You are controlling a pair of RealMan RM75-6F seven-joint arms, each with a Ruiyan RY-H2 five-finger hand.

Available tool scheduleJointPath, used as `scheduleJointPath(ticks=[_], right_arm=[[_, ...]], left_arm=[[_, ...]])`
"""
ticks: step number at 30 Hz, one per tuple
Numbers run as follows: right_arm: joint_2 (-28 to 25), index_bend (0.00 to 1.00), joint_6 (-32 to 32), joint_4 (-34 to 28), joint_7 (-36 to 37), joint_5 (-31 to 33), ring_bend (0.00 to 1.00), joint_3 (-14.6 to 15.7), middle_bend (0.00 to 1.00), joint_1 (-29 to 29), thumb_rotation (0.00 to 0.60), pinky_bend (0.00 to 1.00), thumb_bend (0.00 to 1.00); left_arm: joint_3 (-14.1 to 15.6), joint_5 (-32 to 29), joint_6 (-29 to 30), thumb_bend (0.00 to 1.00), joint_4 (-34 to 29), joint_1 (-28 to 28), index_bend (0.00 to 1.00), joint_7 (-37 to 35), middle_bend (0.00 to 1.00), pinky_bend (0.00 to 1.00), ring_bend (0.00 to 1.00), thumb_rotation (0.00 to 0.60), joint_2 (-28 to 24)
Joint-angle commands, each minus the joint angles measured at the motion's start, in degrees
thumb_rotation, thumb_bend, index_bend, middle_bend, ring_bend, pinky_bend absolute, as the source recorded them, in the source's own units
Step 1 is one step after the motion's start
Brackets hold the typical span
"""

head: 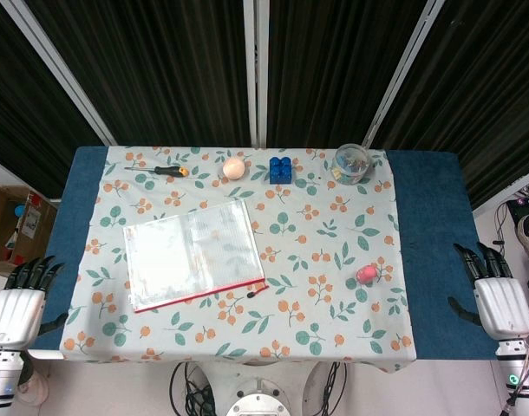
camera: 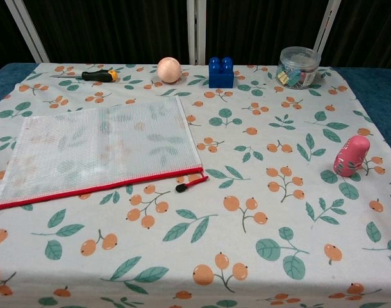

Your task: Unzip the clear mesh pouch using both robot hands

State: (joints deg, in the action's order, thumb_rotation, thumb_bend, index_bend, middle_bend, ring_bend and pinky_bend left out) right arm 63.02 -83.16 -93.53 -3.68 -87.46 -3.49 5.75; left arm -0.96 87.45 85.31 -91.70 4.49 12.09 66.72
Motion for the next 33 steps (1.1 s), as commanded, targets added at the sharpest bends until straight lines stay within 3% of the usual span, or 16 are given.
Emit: scheduleJointPath(ticks=[1, 9, 16, 20, 25, 27, 33], right_arm=[[0.1, 0.06, 0.1, 0.0, -0.1, -0.1, 0.01, -0.2, 0.15, 0.3, 0.6, 0.09, 0.12], [-0.3, 0.06, -0.5, -0.2, 0.8, -1.1, 0.01, -0.5, 0.15, 0.8, 0.6, 0.09, 0.12], [-2.0, 0.06, -2.3, -1.0, 2.4, -2.1, 0.01, -1.6, 0.15, 1.1, 0.6, 0.09, 0.12], [-3.0, 0.06, -2.7, -2.1, 2.1, -3.0, 0.01, -1.9, 0.15, 1.5, 0.6, 0.09, 0.12], [-3.7, 0.06, -2.2, -3.4, 1.0, -3.6, 0.01, -1.8, 0.15, 2.0, 0.6, 0.09, 0.12], [-3.8, 0.06, -2.0, -3.7, 0.6, -3.5, 0.01, -1.7, 0.15, 2.1, 0.6, 0.09, 0.12], [-3.7, 0.06, -1.7, -3.9, 0.0, -2.4, 0.01, -1.6, 0.15, 2.0, 0.6, 0.09, 0.12]], left_arm=[[0.2, -1.1, -1.3, 0.0, -0.1, 0.3, 0.19, -0.8, 0.12, 0.15, 0.1, 0.6, 0.0], [0.4, -0.1, -2.0, 0.0, -2.1, 0.9, 0.19, -3.6, 0.12, 0.15, 0.1, 0.6, -0.9], [-1.7, 8.2, -4.9, 0.0, -6.0, 7.9, 0.23, -3.0, 0.12, 0.16, 0.1, 0.6, -0.9], [-4.0, 12.1, -12.1, 0.0, -7.5, 16.0, 0.25, -3.7, 0.12, 0.15, 0.1, 0.6, 0.9], [-7.3, 11.9, -22.7, 0.06, -6.1, 25.8, 0.28, -2.6, 0.13, 0.15, 0.1, 0.6, 5.9], [-8.5, 10.8, -28.0, 0.11, -3.2, 30.3, 0.31, -1.3, 0.13, 0.16, 0.1, 0.6, 9.0], [-9.4, 8.1, -34.8, 0.13, 6.5, 37.5, 0.34, 0.0, 0.14, 0.16, 0.1, 0.6, 17.9]])
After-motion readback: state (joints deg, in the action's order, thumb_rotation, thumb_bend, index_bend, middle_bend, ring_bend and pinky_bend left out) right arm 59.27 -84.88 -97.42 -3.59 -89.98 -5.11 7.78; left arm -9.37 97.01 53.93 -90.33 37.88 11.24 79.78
